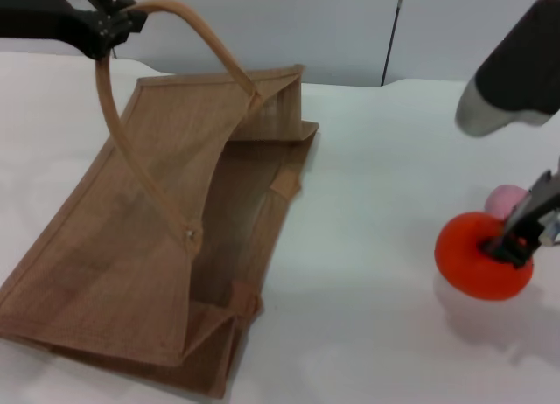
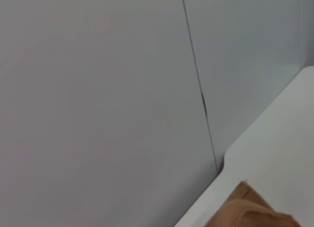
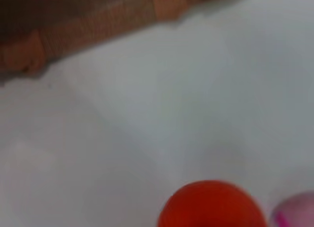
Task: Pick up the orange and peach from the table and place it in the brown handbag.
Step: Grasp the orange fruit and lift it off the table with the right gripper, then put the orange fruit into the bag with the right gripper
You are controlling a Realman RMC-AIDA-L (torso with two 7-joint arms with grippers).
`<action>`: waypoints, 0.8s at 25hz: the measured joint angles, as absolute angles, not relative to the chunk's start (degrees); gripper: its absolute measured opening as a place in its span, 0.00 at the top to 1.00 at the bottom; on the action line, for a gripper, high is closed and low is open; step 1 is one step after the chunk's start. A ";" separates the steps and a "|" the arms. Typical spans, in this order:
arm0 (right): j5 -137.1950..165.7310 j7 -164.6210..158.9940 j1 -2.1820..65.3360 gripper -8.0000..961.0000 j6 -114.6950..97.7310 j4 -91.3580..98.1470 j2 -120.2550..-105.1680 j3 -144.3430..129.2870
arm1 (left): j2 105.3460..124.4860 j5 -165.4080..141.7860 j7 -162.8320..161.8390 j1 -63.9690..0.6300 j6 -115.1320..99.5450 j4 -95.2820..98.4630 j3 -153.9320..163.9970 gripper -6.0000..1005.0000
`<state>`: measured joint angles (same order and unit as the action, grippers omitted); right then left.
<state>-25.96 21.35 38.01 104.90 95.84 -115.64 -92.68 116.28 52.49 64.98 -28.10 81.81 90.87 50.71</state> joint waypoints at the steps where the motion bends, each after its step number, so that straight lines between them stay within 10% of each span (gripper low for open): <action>1: -26.17 21.36 38.01 0.80 105.14 97.16 -115.64 -92.45 | 116.28 52.56 64.98 -28.32 81.60 90.87 50.71 0.87; 20: -38.66 23.96 40.32 0.80 87.33 91.11 -115.84 -92.77 | 116.60 57.74 63.63 -31.87 80.98 98.85 54.40 0.87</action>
<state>-38.65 23.96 40.32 87.33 91.11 -115.84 -92.77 116.60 57.74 63.63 -31.87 80.98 98.85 54.40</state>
